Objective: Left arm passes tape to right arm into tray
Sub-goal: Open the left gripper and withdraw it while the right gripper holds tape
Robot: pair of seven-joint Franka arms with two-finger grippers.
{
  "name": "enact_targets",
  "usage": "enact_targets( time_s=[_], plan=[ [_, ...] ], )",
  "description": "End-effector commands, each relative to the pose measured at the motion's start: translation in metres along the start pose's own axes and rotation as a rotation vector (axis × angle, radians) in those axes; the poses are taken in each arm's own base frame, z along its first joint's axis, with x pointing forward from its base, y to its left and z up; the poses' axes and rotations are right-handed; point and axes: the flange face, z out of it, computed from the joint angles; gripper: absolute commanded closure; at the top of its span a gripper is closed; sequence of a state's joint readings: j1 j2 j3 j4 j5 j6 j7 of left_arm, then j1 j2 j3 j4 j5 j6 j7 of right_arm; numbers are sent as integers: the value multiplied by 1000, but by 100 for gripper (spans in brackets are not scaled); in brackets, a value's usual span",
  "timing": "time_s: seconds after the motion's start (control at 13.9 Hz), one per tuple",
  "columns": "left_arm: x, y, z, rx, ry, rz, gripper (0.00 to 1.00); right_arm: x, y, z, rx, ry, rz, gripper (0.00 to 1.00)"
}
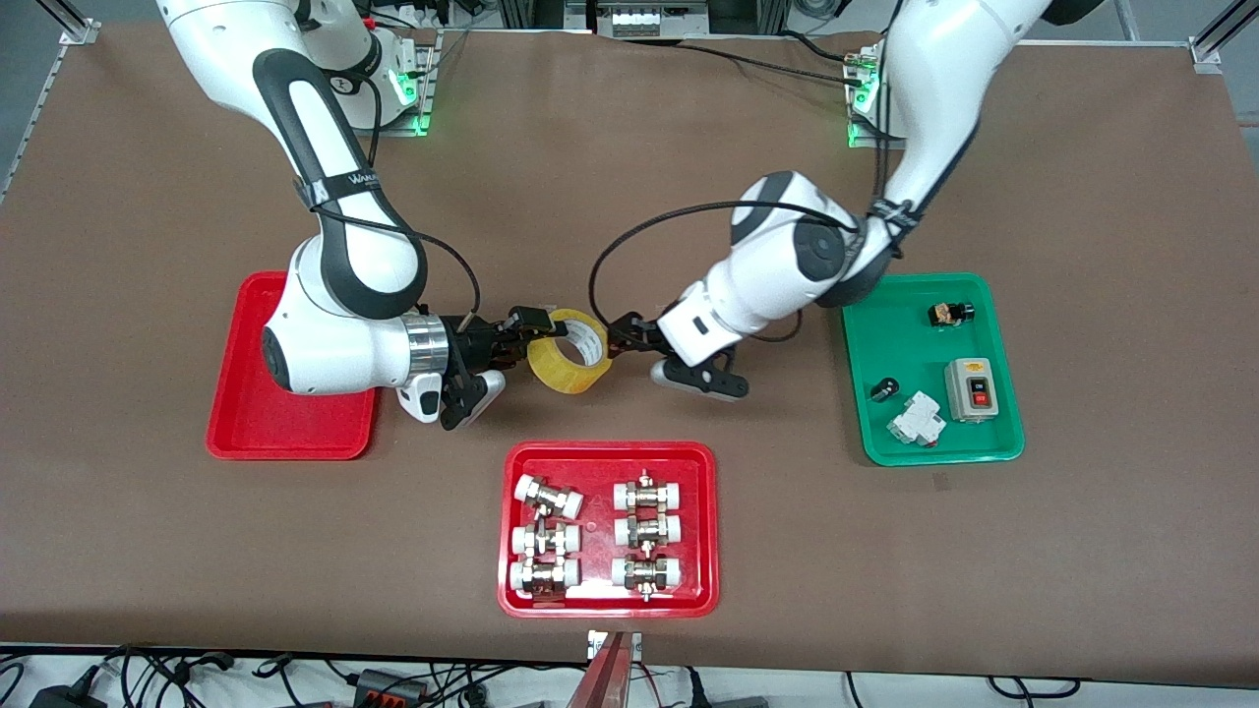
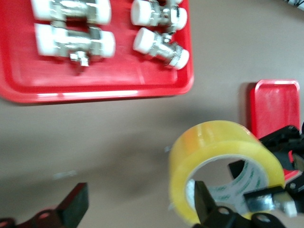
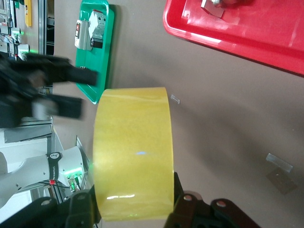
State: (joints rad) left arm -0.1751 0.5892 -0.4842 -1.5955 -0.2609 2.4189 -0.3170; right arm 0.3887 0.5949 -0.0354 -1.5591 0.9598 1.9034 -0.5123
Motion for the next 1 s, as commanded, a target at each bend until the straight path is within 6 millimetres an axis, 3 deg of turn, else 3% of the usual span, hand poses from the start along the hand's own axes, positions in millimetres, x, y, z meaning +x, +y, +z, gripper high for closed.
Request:
enact_targets(
  time_s=[0.0,0.22,0.29,0.5,0.57,0.72,0.93],
  plan=[
    [5,-24,-83,75,-84,94,0,3,1,-9,0,13,-23,71],
    [21,-40,-152,99,-194,136,0,1,17,-23,-36,15,-17,71],
    [20,-45,-168,130,-251,137,0,-1,31,-39,-74,17,-9,71],
    [19,-85,-235,309,-370,112,0,-14,79,-99,-63,48,60,71],
    [17,-93,-247,364,-396,99,0,-23,97,-122,-46,53,84,71],
    [14,-108,-281,551,-376,92,0,-43,132,-168,-18,80,145,71],
    [4,-120,-324,629,-330,49,0,-79,185,-224,-66,93,226,71]
  ],
)
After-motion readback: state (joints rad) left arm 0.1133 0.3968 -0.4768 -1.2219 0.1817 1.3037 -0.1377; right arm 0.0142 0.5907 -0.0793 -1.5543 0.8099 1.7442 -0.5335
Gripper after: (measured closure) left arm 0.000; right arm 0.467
